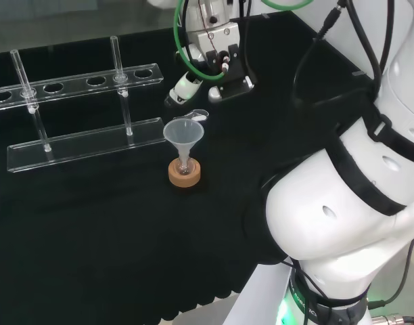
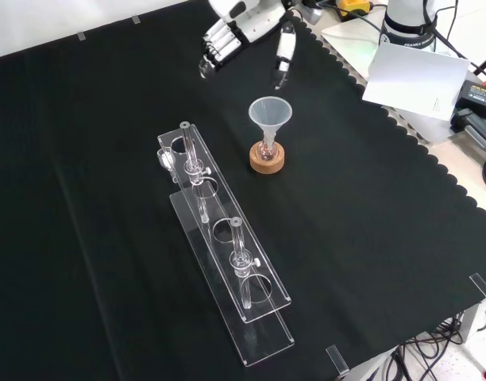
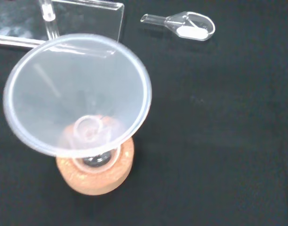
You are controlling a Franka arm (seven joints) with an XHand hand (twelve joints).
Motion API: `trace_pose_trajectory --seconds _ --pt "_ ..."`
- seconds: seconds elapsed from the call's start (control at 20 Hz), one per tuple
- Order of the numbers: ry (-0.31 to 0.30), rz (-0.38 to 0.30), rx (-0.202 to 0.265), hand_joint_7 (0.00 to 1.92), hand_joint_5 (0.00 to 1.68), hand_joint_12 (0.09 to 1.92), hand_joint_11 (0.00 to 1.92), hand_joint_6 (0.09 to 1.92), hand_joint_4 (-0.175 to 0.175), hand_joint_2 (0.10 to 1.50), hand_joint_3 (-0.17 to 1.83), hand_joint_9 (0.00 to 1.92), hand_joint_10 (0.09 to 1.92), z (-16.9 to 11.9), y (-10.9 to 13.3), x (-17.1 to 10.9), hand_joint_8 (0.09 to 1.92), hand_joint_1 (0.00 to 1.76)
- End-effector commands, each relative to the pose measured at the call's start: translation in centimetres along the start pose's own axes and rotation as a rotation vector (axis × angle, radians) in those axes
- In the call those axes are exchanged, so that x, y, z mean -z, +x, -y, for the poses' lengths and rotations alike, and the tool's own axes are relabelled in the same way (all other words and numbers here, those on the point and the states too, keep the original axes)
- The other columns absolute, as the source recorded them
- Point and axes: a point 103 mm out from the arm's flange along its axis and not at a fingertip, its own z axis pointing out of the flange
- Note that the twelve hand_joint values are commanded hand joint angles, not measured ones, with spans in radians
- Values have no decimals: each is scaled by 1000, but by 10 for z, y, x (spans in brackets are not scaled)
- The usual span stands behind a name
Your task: Pick up the weighing funnel.
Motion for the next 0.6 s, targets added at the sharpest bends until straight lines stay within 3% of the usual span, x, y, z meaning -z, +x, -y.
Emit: trace_pose_trajectory --seconds 0.05,0.35,0.6 --pt "31 -11 22 0 148 1453 139 87 -62 881 -163 148 777 -24 -29 5 454 560" --pt "36 -7 22 30 174 1444 166 87 -62 895 -173 224 758 -51 -46 6 588 568" --pt "-6 -14 40 138 247 1400 256 87 -63 904 -175 369 710 -80 -57 -5 692 693"
